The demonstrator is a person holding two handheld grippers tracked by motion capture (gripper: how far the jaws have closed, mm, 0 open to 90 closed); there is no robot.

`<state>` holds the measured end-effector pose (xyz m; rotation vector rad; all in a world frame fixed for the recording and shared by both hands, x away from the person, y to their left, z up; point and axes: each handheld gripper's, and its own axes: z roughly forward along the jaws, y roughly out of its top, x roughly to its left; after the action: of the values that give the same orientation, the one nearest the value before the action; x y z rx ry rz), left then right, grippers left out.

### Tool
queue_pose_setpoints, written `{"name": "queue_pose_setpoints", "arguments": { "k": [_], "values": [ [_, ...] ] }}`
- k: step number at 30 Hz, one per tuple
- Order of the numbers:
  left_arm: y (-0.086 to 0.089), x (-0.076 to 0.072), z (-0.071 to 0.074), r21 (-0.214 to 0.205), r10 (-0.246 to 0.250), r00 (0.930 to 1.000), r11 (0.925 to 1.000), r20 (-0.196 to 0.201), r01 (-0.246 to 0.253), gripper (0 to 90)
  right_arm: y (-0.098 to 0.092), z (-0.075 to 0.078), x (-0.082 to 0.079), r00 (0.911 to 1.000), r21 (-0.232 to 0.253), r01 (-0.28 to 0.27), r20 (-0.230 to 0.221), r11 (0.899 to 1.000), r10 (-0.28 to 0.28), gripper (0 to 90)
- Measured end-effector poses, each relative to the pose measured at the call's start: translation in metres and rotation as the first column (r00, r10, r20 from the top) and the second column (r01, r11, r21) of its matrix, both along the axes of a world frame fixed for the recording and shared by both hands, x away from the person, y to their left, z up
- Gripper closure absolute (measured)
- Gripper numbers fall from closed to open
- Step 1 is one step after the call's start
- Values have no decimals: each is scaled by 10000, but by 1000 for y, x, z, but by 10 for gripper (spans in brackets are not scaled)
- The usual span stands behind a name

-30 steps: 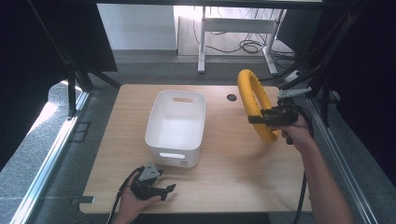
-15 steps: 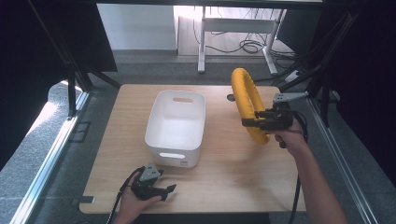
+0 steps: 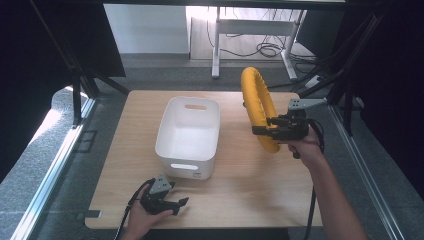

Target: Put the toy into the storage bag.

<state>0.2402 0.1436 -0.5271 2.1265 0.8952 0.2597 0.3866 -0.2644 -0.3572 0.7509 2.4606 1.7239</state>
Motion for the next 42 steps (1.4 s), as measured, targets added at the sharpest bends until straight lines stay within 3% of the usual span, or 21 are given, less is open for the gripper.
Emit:
{"name": "queue_pose_setpoints", "arguments": {
  "k": [8,34,42],
  "values": [
    [-1,0,0,43,-48,10000,10000,-1,48,250,15,14,-8,9983,131,-245,535,9996,238,516],
    [-2,0,-1,25,-32,10000,10000,-38,32,251,48,39,-16,9912,571,-783,1110,9953,716,515],
    [-1,0,-1,5,-34,10000,10000,-22,34,251,66,51,-18,9854,805,-1074,1407,9910,953,515]
  ]
}}
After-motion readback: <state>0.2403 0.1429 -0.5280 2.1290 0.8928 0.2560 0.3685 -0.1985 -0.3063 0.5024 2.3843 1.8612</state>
